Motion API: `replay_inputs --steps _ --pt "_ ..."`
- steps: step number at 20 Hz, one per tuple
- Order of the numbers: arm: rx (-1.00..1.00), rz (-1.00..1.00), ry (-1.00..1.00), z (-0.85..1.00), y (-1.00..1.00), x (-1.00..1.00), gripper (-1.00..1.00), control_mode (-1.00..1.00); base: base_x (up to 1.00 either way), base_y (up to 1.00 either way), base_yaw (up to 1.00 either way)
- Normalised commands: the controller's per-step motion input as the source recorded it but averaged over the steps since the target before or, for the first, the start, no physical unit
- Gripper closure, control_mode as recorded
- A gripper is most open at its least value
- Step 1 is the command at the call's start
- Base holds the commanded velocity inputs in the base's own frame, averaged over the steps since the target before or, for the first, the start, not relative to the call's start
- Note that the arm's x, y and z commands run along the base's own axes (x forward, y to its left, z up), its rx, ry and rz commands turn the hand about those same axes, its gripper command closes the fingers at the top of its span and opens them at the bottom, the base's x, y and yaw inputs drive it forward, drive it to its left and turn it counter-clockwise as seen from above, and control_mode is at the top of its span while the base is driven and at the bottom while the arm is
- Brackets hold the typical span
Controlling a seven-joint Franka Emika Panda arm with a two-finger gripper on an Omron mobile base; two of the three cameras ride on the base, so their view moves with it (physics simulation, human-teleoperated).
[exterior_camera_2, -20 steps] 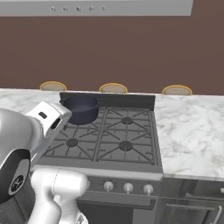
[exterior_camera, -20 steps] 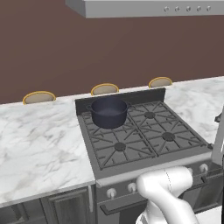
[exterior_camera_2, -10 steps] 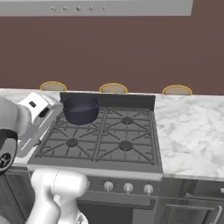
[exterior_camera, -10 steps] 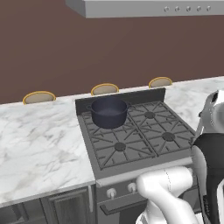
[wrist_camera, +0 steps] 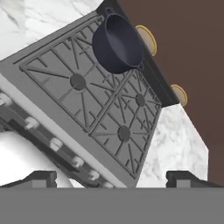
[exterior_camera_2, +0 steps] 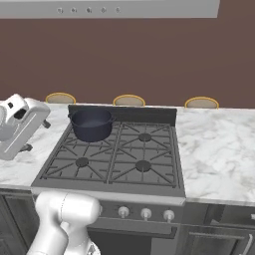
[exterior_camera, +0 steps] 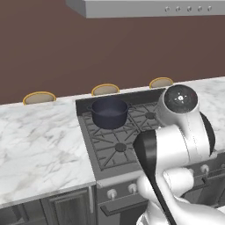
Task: Move the pot and pan from the stove into the sink.
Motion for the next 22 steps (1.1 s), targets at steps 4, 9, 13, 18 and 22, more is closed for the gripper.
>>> replay_inputs --steps 4,9,13,18,22 --pt "-0.03 -0.12 0.03 0.0 0.35 0.22 -1.0 -1.0 0.0 0.0 0.0" --pt "0.0 -0.08 0.04 -0.02 0.27 0.44 -1.0 -1.0 0.0 0.0 0.0" --pt "0.0 -0.02 0.07 -0.17 0.16 0.66 -1.0 -1.0 0.0 0.0 0.0" --pt "0.02 0.0 0.08 -0.23 0.09 0.69 -1.0 -1.0 0.0 0.0 0.0" --pt "0.03 0.0 0.08 -0.26 0.02 0.68 -1.0 -1.0 0.0 0.0 0.0"
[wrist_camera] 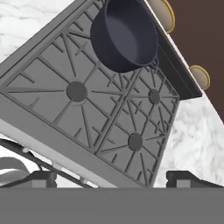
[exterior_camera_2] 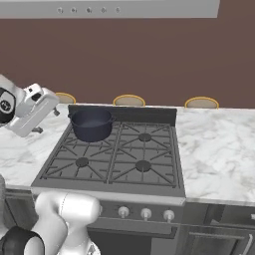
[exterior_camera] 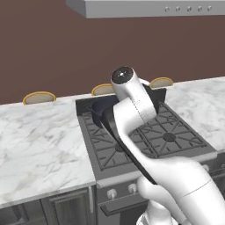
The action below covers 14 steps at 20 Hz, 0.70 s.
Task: Move the pot and pan from the stove into the sink.
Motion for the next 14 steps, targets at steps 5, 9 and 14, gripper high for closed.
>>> replay_inputs --steps 5,9,14 --pt "0.02 0.0 0.09 -0.26 0.03 0.66 -1.0 -1.0 0.0 0.0 0.0" --pt "0.02 0.0 0.1 -0.29 0.04 0.65 -1.0 -1.0 0.0 0.0 0.0" --pt "0.0 0.0 0.13 -0.33 0.05 0.67 -1.0 -1.0 0.0 0.0 0.0"
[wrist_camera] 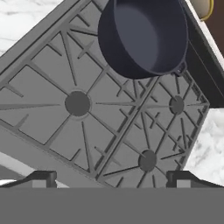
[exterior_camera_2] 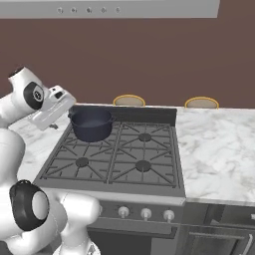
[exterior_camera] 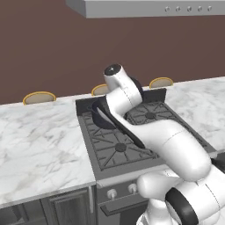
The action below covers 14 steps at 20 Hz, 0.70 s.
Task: Move the pot and pan from the stove into the sink.
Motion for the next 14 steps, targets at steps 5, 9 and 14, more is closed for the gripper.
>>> replay_inputs --steps 5,9,14 --pt "0.01 0.03 0.13 -0.35 0.03 0.63 -1.0 -1.0 0.0 0.0 0.0" --pt "0.02 0.04 0.11 -0.38 0.0 0.54 -1.0 -1.0 0.0 0.0 0.0" --pt "0.03 0.04 0.07 -0.38 0.01 0.55 -1.0 -1.0 0.0 0.0 0.0"
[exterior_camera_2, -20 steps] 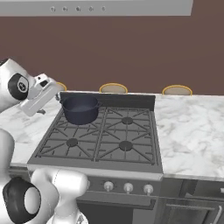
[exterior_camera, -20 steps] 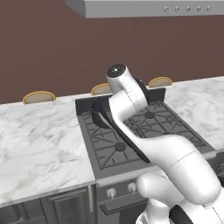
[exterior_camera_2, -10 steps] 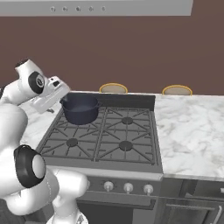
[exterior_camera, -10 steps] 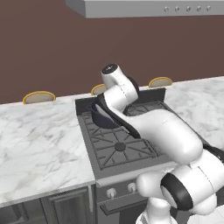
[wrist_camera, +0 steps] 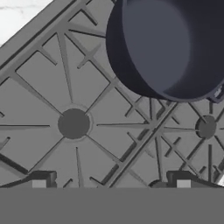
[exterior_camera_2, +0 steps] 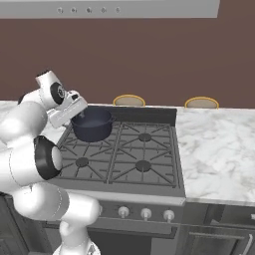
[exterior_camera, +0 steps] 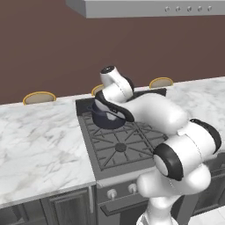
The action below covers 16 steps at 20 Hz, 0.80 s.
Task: Move the pot and pan from the stove into the sink.
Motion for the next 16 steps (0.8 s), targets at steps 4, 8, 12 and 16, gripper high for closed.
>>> replay_inputs --steps 4,8,12,16 --pt "0.03 0.05 0.07 -0.39 0.03 0.36 -1.0 -1.0 0.0 0.0 0.0" --pt "0.05 0.06 0.05 -0.4 0.02 0.17 -1.0 -1.0 0.0 0.0 0.0" --pt "0.05 0.06 0.05 -0.33 0.03 0.29 -1.0 -1.0 0.0 0.0 0.0" --pt "0.03 0.04 0.03 -0.19 0.03 0.41 -1.0 -1.0 0.0 0.0 0.0"
